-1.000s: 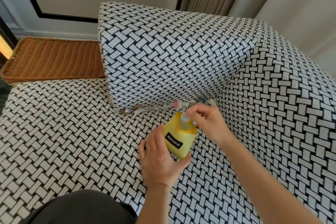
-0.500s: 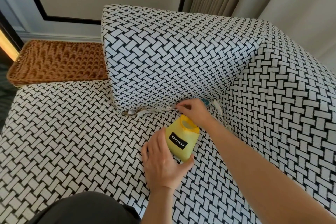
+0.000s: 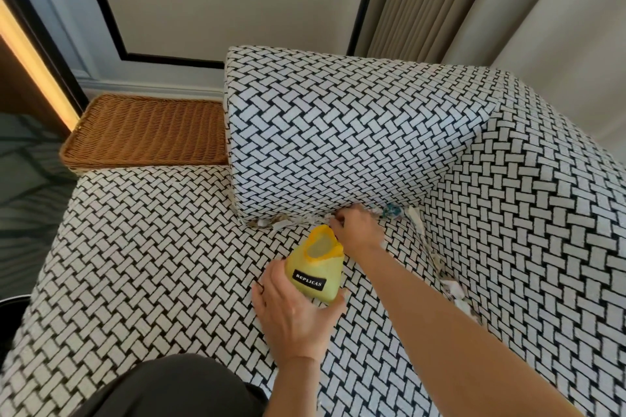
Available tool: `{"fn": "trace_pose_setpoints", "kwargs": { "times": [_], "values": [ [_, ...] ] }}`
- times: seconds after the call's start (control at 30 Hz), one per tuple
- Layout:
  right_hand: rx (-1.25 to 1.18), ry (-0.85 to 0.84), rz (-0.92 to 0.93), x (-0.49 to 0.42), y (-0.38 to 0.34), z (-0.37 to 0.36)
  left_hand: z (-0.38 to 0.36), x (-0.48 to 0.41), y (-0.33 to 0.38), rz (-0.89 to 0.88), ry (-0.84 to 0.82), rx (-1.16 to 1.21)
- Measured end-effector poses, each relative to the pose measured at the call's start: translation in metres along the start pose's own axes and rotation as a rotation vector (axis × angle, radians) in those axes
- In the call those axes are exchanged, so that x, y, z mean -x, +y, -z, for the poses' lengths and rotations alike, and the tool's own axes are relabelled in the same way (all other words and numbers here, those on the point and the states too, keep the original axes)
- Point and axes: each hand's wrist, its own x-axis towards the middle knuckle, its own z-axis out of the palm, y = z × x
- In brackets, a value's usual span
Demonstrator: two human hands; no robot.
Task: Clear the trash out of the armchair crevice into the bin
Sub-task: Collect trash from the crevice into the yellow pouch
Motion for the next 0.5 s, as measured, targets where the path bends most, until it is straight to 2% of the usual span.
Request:
{"fn": "trace_pose_setpoints", "kwargs": {
  "times": [0.23,0.37,0.5],
  "values": [
    [-0.017,0.136,-0.04,-0.002,-0.002,-0.012,-0.001,0.005,-0.003,0.035,0.024,-0.07],
    [-0.204,0.305,-0.032,0.005,0.007,-0.022,-0.001,0.003,-0.003,0.026,0.028,-0.112],
    [-0.433,0.4,0.038,0.024,0.014,-0.024,-0.002,0.001,-0.004,0.003,0.03,-0.166]
  ]
}}
